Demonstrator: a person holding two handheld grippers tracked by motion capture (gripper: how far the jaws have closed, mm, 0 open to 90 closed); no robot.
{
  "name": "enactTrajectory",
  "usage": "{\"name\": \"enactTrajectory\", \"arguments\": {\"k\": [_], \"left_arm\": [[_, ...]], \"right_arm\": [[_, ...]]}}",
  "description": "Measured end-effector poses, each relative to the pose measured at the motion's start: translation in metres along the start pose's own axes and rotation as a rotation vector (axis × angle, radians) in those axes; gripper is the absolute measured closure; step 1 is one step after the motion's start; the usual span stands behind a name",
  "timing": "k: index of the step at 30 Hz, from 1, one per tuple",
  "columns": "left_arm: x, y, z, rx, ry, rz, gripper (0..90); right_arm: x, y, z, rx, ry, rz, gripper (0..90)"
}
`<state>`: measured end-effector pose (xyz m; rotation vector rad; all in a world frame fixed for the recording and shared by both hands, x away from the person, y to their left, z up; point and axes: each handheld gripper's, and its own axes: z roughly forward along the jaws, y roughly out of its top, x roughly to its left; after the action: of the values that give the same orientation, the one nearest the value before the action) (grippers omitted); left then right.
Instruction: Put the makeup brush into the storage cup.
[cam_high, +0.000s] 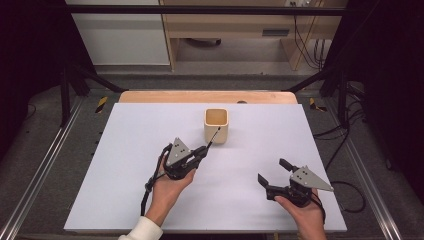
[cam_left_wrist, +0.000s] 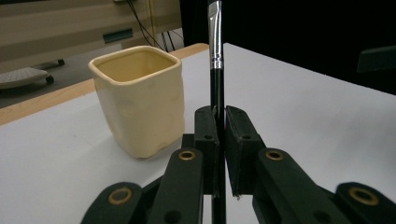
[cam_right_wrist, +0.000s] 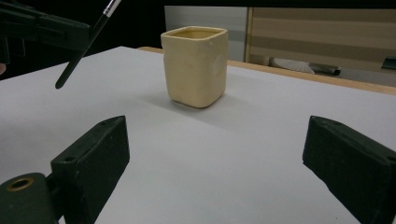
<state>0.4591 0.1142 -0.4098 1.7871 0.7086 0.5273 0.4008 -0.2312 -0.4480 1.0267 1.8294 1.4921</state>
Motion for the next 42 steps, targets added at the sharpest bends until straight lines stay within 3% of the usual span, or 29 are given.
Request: {"name": "enactTrajectory", "arguments": {"k": [4,10,22,30,34,38,42], "left_arm": [[0.001,-0.001,-0.004,-0.045,0.007,-0.025,83.8],[0.004,-0.002,-0.008,-0.091,0.024,-0.031,83.8],[0.007,-0.003,-0.016,-0.153,0.053,-0.057,83.8],[0.009,0.000,-0.019,-0.182,0.066,-0.065,83.8],[0.008,0.000,-0.019,-0.190,0.067,-0.059,83.8],[0.008,0.001,-0.020,-0.201,0.069,-0.053,83.8],[0.009,0.001,-0.022,-0.217,0.075,-0.056,83.8]], "right_arm": [[0.003,0.002,0.000,0.001,0.010,0.032,5.5],[0.011,0.002,0.002,0.000,0.030,0.014,5.8],[0.013,0.002,0.003,0.008,0.038,0.021,6.0],[0.012,0.001,0.003,0.006,0.039,0.000,6.0],[0.013,0.002,0.004,0.012,0.049,0.022,6.2],[0.016,0.010,0.012,0.004,0.084,0.068,6.2],[0.026,0.036,0.024,-0.024,0.109,0.084,8.8]]}}
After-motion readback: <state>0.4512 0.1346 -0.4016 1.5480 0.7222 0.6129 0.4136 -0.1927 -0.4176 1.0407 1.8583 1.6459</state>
